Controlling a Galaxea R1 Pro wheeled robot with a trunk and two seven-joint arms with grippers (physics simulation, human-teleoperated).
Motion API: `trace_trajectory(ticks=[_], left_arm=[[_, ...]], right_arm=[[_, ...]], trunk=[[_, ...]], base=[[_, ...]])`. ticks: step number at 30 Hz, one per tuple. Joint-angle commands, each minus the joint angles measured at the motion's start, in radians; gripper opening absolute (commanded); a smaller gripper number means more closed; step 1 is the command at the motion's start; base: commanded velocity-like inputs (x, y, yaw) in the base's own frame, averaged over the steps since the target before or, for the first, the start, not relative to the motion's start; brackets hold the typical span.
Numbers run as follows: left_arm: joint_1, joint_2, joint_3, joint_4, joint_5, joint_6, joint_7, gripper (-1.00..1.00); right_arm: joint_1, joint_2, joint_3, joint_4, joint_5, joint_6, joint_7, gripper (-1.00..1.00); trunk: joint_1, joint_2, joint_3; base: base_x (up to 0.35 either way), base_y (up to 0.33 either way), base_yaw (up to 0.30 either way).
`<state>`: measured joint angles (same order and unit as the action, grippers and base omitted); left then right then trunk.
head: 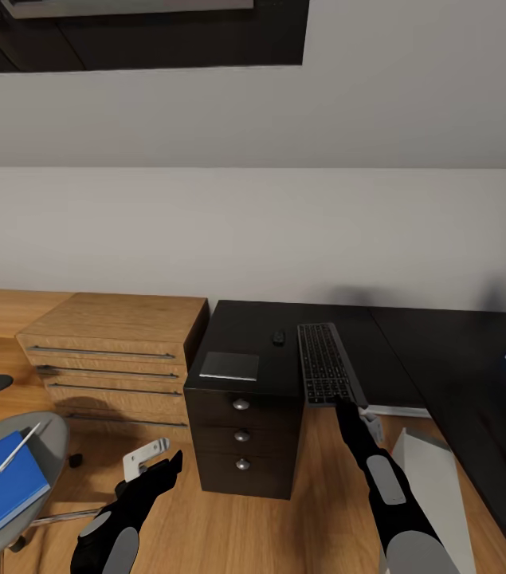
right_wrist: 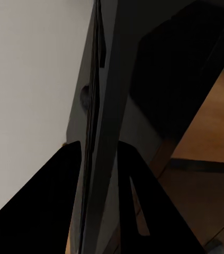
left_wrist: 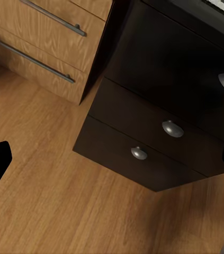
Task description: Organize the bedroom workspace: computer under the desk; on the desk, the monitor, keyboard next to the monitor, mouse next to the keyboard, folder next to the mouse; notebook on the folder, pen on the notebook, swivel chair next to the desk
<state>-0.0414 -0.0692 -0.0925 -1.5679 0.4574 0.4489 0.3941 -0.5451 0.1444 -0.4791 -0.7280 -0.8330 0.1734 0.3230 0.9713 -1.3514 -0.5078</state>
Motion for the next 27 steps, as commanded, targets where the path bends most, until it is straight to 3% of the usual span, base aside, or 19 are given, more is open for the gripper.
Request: trace_trajectory(ticks=[1,11,17,27], left_arm=[[-0.001,0.000,-0.001,-0.001,0.011,0.002,0.009,1.00],[0.000,0.000,-0.001,-0.001,0.010,0.001,0.009,1.00],[-0.001,0.000,-0.001,-0.001,0.010,0.001,0.009,1.00],[0.000,0.000,-0.001,-0.001,0.011,0.001,0.009,1.00]], right_arm=[[-0.001,0.001,-0.006,-0.001,-0.009,0.010,0.003,-1.00],[-0.001,0.003,-0.032,0.004,-0.009,0.006,0.002,-1.00],[-0.001,0.002,-0.034,0.017,-0.064,-0.026,0.001,-1.00],[-0.001,0.001,-0.033,0.022,-0.075,-0.031,0.001,-1.00]], trunk=[[0.000,-0.001,-0.001],[0.000,-0.001,-0.001],[0.000,-0.001,-0.001],[0.000,-0.001,-0.001]], base=[[0.016,0.000,0.000],[0.002,0.000,0.000],[0.000,0.000,0.000],[0.000,0.000,0.000]])
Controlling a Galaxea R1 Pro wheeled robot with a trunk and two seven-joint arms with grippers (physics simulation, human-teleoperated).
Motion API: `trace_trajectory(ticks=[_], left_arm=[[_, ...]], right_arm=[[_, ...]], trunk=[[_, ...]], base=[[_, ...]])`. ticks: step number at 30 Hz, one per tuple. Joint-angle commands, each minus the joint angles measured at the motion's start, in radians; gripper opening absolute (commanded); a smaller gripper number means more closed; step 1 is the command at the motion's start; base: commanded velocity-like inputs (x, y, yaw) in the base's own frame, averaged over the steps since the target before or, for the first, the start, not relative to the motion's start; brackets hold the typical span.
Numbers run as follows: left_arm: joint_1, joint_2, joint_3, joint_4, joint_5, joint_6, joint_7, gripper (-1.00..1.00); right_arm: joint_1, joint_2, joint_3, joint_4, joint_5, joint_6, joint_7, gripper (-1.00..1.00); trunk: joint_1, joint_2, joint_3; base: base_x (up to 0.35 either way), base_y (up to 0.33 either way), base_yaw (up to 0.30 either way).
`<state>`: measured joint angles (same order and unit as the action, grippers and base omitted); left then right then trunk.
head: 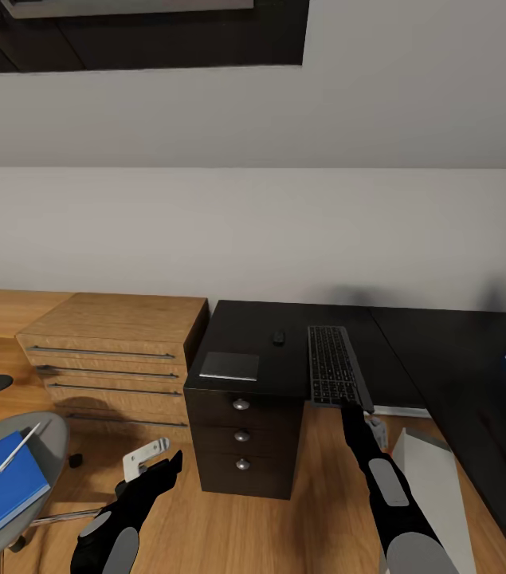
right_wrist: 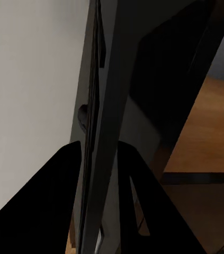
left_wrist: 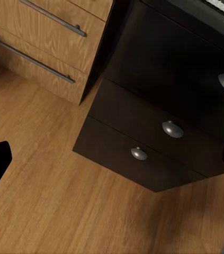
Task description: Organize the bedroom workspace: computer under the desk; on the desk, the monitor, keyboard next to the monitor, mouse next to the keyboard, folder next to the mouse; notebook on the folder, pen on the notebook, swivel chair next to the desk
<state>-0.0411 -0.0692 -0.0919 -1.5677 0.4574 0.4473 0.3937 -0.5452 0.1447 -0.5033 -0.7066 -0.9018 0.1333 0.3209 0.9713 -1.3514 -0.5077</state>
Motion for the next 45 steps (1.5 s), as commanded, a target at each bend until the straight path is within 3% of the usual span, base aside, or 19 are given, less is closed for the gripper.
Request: trace_trajectory(ticks=[1,6,7,16,29,45], left_arm=[[-0.001,0.000,-0.001,-0.002,0.011,0.002,0.009,1.00],[-0.001,0.000,-0.001,-0.002,0.011,0.002,0.010,1.00],[-0.001,0.000,-0.001,-0.002,0.011,0.002,0.010,1.00],[-0.001,0.000,-0.002,-0.002,0.010,0.002,0.010,1.00],[-0.001,0.001,-0.001,-0.002,0.012,0.002,0.010,1.00],[-0.001,0.002,0.000,-0.002,0.012,0.002,0.012,1.00]], right_arm=[[-0.001,0.001,-0.009,0.001,-0.006,0.009,0.003,-1.00],[-0.001,0.001,-0.009,0.001,-0.005,0.008,0.002,-1.00],[-0.001,0.001,-0.009,0.001,-0.005,0.008,0.001,1.00],[-0.001,0.001,-0.008,0.000,-0.005,0.008,-0.041,1.00],[-0.001,0.001,-0.008,0.000,-0.006,0.008,-0.047,1.00],[-0.001,0.006,-0.008,-0.020,-0.008,0.011,-0.134,1.00]], trunk=[[0.000,-0.001,-0.001],[0.000,-0.001,-0.001],[0.000,-0.001,-0.001],[0.000,-0.001,-0.001],[0.000,-0.001,-0.001],[0.000,-0.001,-0.001]], base=[[0.000,0.000,0.000],[0.000,0.000,0.000],[0.000,0.000,0.000],[0.000,0.000,0.000],[-0.008,0.000,0.000],[-0.217,0.000,0.000]])
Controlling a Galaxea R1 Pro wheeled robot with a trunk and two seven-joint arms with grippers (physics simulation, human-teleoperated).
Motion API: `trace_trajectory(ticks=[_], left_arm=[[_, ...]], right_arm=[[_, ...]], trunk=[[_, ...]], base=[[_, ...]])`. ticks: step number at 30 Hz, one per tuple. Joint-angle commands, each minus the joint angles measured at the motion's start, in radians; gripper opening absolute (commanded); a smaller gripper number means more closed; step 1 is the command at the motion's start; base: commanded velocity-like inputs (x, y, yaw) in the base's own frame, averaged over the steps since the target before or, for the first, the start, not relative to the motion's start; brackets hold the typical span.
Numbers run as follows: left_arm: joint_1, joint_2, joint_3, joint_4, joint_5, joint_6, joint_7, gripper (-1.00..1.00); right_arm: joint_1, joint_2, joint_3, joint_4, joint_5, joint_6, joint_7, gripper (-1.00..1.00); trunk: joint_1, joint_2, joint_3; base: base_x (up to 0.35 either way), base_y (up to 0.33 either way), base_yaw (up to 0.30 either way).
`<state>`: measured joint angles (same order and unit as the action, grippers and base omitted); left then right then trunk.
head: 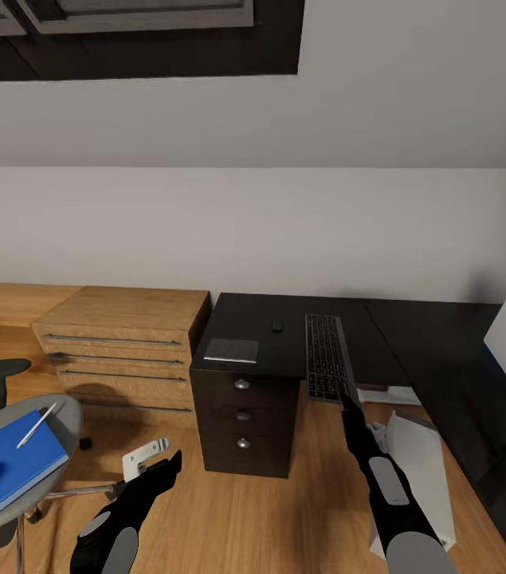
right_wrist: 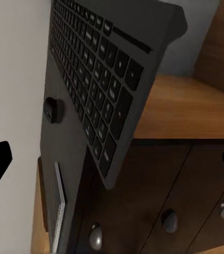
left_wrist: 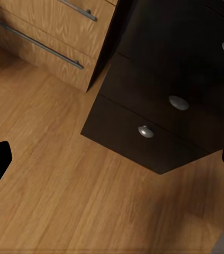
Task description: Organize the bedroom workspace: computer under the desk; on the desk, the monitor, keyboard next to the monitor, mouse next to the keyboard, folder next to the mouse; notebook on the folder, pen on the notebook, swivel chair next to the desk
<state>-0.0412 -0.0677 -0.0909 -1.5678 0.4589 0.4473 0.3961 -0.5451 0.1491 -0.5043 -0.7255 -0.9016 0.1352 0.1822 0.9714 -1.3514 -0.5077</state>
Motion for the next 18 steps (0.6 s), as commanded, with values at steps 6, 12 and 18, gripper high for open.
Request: trace_trajectory(ticks=[6,12,18], left_arm=[[0.000,0.000,-0.001,-0.001,0.011,0.002,0.010,1.00],[-0.001,0.000,-0.001,-0.001,0.011,0.002,0.010,1.00],[-0.001,0.000,-0.001,-0.001,0.011,0.002,0.010,1.00]], right_arm=[[0.000,0.005,-0.008,-0.037,-0.008,0.012,0.001,1.00],[0.000,0.008,-0.008,-0.048,-0.008,0.011,-0.002,1.00],[0.033,0.025,-0.008,-0.137,-0.006,0.009,-0.004,1.00]], trunk=[[-0.008,0.013,0.005],[-0.031,0.055,0.024],[-0.054,0.097,0.043]], base=[[-0.012,0.000,0.000],[-0.003,0.000,0.000],[0.000,0.000,0.000]])
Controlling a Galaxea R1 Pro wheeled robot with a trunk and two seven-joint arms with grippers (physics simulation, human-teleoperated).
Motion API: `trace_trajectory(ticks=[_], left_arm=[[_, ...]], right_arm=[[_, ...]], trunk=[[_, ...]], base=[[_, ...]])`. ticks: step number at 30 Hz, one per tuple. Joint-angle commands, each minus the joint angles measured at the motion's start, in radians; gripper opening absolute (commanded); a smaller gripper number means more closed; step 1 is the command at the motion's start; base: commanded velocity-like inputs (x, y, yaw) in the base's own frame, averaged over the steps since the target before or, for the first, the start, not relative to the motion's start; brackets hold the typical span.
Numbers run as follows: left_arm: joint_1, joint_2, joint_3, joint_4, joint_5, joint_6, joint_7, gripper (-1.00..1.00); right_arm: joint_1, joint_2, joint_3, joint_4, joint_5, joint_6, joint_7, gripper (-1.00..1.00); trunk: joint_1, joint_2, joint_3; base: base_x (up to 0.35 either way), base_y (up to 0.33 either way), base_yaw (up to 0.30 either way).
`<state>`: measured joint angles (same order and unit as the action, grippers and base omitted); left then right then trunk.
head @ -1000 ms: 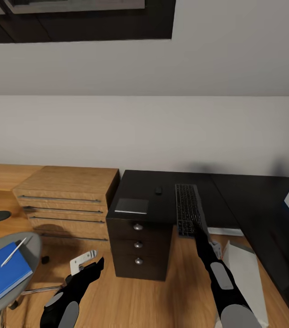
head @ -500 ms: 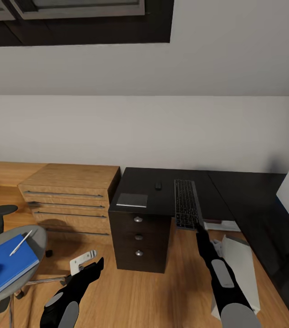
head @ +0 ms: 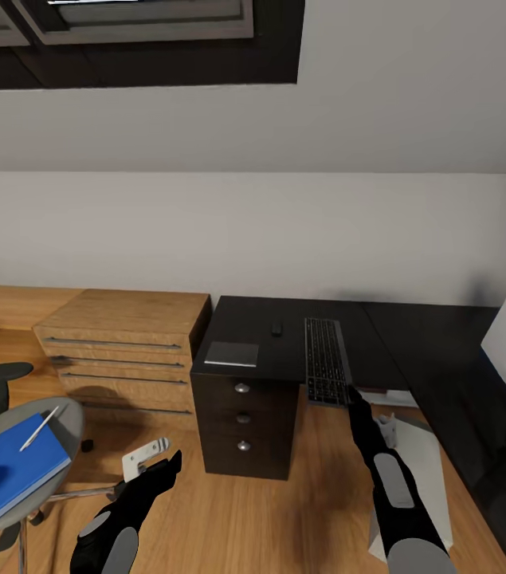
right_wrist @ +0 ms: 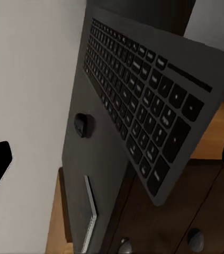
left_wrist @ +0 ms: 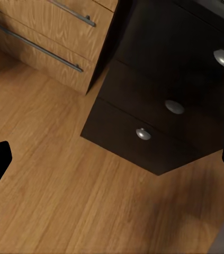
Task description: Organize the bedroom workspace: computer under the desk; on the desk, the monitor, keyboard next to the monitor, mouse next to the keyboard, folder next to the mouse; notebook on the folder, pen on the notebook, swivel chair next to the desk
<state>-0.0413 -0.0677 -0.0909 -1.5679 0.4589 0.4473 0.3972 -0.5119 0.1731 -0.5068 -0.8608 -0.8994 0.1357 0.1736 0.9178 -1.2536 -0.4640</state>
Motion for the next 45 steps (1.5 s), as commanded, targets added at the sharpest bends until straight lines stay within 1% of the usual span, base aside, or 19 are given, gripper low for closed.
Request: trace_trajectory(ticks=[1,3,7,16,18,20,21,23,25,27,28,31,32,33,35,36,37,41,45], left_arm=[[-0.001,0.000,-0.001,-0.001,0.011,0.002,0.009,1.00],[-0.001,0.000,-0.001,-0.001,0.011,0.002,0.009,1.00],[-0.001,0.000,-0.001,-0.001,0.011,0.002,0.009,1.00],[0.000,0.000,-0.001,-0.001,0.010,0.002,0.009,1.00],[0.000,0.000,-0.001,-0.001,0.010,0.002,0.009,1.00],[-0.001,0.000,-0.001,-0.001,0.010,0.002,0.009,1.00],[-0.001,0.000,-0.001,-0.001,0.010,0.002,0.009,1.00],[-0.001,0.000,-0.001,-0.001,0.010,0.002,0.009,1.00],[0.000,0.000,-0.002,-0.001,0.010,0.002,0.008,1.00],[0.000,0.000,-0.002,-0.001,0.010,0.002,0.008,1.00],[0.000,0.000,-0.002,-0.001,0.010,0.002,0.008,1.00],[-0.001,0.000,-0.002,-0.001,0.011,0.003,0.008,1.00],[0.000,0.000,-0.003,-0.001,0.011,0.002,0.008,1.00],[0.000,0.000,-0.003,-0.001,0.011,0.002,0.008,1.00],[-0.001,0.000,-0.003,-0.001,0.011,0.002,0.008,1.00],[-0.001,0.000,-0.003,-0.001,0.010,0.002,0.008,1.00],[-0.001,0.000,-0.003,-0.001,0.010,0.002,0.008,1.00],[0.000,0.000,-0.002,-0.001,0.009,0.002,0.008,1.00],[0.000,0.000,-0.002,-0.001,0.009,0.002,0.008,1.00]], right_arm=[[0.008,0.001,-0.005,-0.017,-0.008,0.009,0.004,1.00],[0.036,0.001,-0.005,-0.062,-0.009,0.009,-0.005,1.00],[0.060,0.001,-0.004,-0.104,-0.010,0.009,-0.029,1.00],[0.075,0.001,-0.001,-0.135,-0.008,0.007,-0.053,1.00],[0.075,0.001,0.006,-0.137,-0.005,0.008,-0.054,1.00],[0.076,0.001,0.025,-0.139,0.000,0.010,-0.057,1.00],[0.076,0.001,0.042,-0.141,0.006,0.012,-0.059,1.00],[0.077,0.001,0.094,-0.147,0.026,0.017,-0.065,1.00],[0.077,0.001,0.166,-0.149,0.062,0.021,-0.081,1.00],[0.077,0.001,0.249,-0.151,0.112,0.022,-0.114,1.00],[0.078,0.001,0.333,-0.154,0.172,0.023,-0.163,1.00],[0.078,0.001,0.442,-0.155,0.260,0.024,-0.260,1.00],[0.078,0.001,0.499,-0.155,0.307,0.026,-0.332,1.00],[0.078,0.001,0.523,-0.156,0.326,0.027,-0.367,1.00],[0.078,0.001,0.559,-0.156,0.354,0.030,-0.430,1.00],[0.078,0.001,0.584,-0.158,0.372,0.031,-0.480,1.00],[0.078,0.001,0.593,-0.158,0.379,0.032,-0.498,1.00],[0.078,0.001,0.609,-0.161,0.393,0.028,-0.539,1.00],[0.078,0.001,0.605,-0.174,0.397,0.017,-0.557,1.00]], trunk=[[-0.004,0.007,0.002],[-0.012,0.021,0.008],[-0.027,0.049,0.021],[-0.061,0.112,0.049],[-0.069,0.126,0.055],[-0.077,0.140,0.062],[-0.081,0.147,0.065],[-0.088,0.161,0.071],[-0.096,0.175,0.077],[-0.104,0.189,0.084],[-0.107,0.196,0.087],[-0.119,0.217,0.096],[-0.119,0.217,0.096],[-0.119,0.217,0.096],[-0.119,0.217,0.096],[-0.119,0.217,0.096],[-0.119,0.217,0.096],[-0.119,0.217,0.096],[-0.119,0.217,0.096]], base=[[0.000,0.000,0.000],[0.000,0.000,0.000],[0.000,0.000,0.000],[0.000,0.000,0.000],[0.000,0.000,0.000],[0.000,0.000,0.000],[0.000,0.000,0.000],[0.000,0.000,0.000],[0.000,0.000,0.000],[0.000,0.000,0.000],[0.000,0.000,0.000],[0.000,0.000,0.000],[0.000,0.000,0.000],[0.000,0.000,0.000],[0.000,0.000,0.000],[0.000,0.000,0.000],[0.000,0.000,0.000],[0.000,0.000,0.000],[0.000,0.000,0.000]])
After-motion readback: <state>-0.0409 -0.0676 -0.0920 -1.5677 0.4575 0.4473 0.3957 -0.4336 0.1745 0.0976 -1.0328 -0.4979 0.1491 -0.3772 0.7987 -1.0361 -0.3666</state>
